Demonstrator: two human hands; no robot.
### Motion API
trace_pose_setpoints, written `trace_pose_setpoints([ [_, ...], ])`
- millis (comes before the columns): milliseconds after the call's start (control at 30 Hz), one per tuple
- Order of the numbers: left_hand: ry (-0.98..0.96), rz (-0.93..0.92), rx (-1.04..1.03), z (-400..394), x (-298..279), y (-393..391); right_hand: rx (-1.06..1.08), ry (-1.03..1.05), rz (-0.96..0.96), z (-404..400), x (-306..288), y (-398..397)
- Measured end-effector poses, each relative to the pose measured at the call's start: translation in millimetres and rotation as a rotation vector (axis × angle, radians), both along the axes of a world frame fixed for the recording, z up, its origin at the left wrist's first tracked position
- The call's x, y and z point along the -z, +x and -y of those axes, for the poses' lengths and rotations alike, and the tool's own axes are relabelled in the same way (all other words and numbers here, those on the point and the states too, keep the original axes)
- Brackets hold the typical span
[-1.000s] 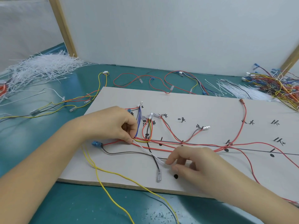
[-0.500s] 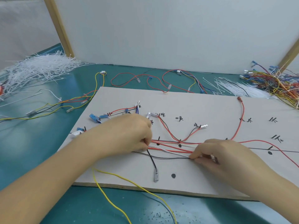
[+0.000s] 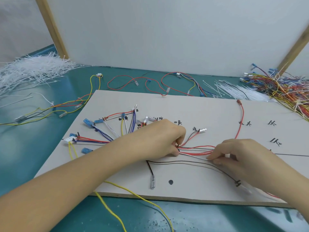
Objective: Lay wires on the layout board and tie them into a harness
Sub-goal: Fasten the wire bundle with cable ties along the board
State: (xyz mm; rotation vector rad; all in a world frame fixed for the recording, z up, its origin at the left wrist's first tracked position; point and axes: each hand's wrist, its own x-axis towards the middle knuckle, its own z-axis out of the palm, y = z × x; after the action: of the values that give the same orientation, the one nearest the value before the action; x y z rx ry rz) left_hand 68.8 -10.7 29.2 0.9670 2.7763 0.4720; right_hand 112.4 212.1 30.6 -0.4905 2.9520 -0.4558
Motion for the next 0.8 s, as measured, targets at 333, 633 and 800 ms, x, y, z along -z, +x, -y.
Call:
trace_pose_setpoints([
  [333, -0.004, -0.088, 0.145, -40, 0, -8, 0.134, -0.268, 0.070, -21, 3, -9],
  [633, 0.109, 0.008, 0.036, -72, 6, -11, 0.170, -0.258, 0.057, -36, 2, -12],
  [800, 0.186, 0.074, -0.020, -84, 7, -12, 0.171, -0.231, 0.025, -37, 2, -12],
])
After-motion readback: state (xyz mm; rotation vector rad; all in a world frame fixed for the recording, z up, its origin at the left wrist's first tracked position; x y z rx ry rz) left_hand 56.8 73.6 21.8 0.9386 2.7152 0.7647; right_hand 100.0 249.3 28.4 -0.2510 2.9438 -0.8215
